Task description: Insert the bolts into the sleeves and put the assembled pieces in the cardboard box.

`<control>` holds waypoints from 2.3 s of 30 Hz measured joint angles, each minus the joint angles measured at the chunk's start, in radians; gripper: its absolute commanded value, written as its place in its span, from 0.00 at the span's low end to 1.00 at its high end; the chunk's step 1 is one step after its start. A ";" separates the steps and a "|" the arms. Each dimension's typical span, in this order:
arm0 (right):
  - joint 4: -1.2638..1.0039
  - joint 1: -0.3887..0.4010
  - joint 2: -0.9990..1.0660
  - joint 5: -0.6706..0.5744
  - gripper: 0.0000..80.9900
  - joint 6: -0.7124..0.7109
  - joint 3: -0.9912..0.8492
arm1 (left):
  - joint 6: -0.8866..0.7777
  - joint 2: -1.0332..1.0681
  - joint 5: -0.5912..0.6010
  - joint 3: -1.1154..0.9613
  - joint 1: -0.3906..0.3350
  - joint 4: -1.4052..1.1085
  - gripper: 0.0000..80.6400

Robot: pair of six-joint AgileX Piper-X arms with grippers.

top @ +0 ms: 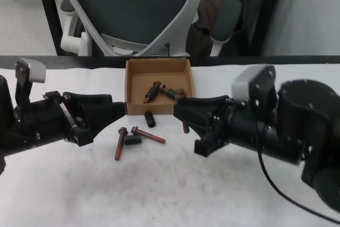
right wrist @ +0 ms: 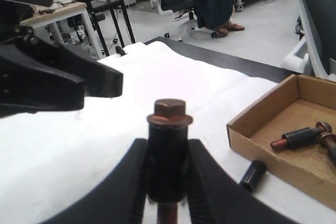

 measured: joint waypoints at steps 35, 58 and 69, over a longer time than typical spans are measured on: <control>1.006 -0.115 0.257 0.000 0.00 -0.196 -0.768 | 0.263 0.002 -0.461 -0.364 -0.152 0.844 0.59; 1.308 -0.115 0.552 0.002 0.00 -0.232 -1.187 | 0.290 0.199 -0.560 -0.586 -0.155 1.082 0.59; 1.337 -0.149 0.632 0.007 0.00 -0.238 -1.254 | 0.299 0.292 -0.560 -0.637 -0.155 1.104 0.59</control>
